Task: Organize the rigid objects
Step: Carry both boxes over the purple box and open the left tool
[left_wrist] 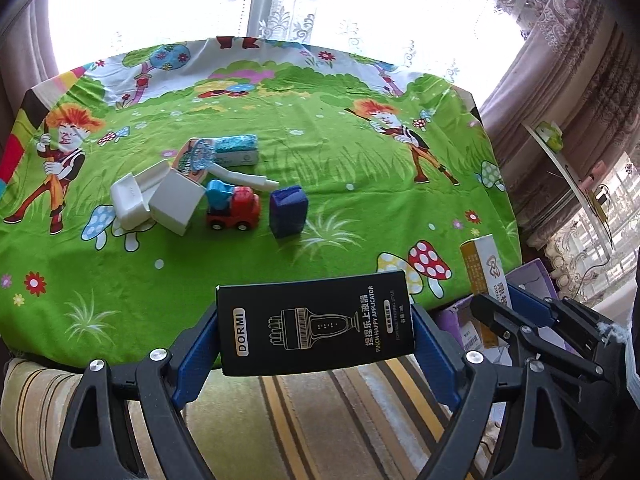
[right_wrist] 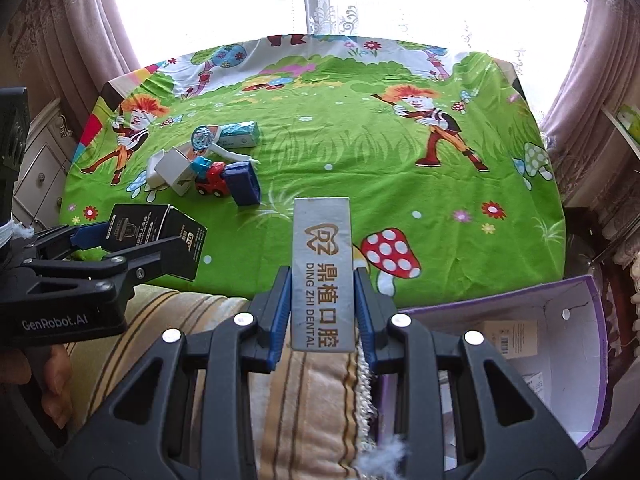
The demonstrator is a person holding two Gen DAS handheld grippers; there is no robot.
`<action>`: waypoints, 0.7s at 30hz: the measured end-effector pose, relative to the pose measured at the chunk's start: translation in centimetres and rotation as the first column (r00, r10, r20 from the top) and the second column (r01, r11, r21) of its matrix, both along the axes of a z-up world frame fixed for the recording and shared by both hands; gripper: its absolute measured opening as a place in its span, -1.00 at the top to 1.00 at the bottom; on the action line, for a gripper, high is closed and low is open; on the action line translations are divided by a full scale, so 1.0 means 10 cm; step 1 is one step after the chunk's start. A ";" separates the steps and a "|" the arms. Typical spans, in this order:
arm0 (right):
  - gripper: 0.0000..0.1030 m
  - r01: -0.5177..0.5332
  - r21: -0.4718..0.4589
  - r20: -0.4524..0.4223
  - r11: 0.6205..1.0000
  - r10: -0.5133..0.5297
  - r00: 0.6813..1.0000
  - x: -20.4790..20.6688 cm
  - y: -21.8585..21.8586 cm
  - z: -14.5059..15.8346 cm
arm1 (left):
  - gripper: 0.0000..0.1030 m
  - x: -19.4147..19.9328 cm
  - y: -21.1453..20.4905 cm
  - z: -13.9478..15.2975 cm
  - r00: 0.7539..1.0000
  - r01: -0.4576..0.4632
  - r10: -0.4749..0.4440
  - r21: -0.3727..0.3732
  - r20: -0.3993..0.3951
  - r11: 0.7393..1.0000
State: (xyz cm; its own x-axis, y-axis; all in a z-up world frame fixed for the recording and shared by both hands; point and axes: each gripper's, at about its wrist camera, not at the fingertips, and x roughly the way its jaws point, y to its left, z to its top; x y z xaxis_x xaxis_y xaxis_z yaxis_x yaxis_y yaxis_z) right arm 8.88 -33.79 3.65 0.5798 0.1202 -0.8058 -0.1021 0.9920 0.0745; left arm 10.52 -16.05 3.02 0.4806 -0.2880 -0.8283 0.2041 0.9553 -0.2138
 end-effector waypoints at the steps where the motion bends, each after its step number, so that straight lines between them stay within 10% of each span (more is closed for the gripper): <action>1: 0.33 0.018 -0.001 0.000 1.000 -0.018 1.000 -0.04 -0.09 0.00 | -0.72 -0.02 -0.06 0.01 1.000 0.014 -0.014 0.002 0.001 1.000; 21: 0.33 0.290 -0.025 -0.040 0.957 -0.291 0.956 -0.82 -1.51 -0.17 | -0.72 -0.59 -1.30 0.05 0.944 0.328 -0.329 0.048 0.003 0.943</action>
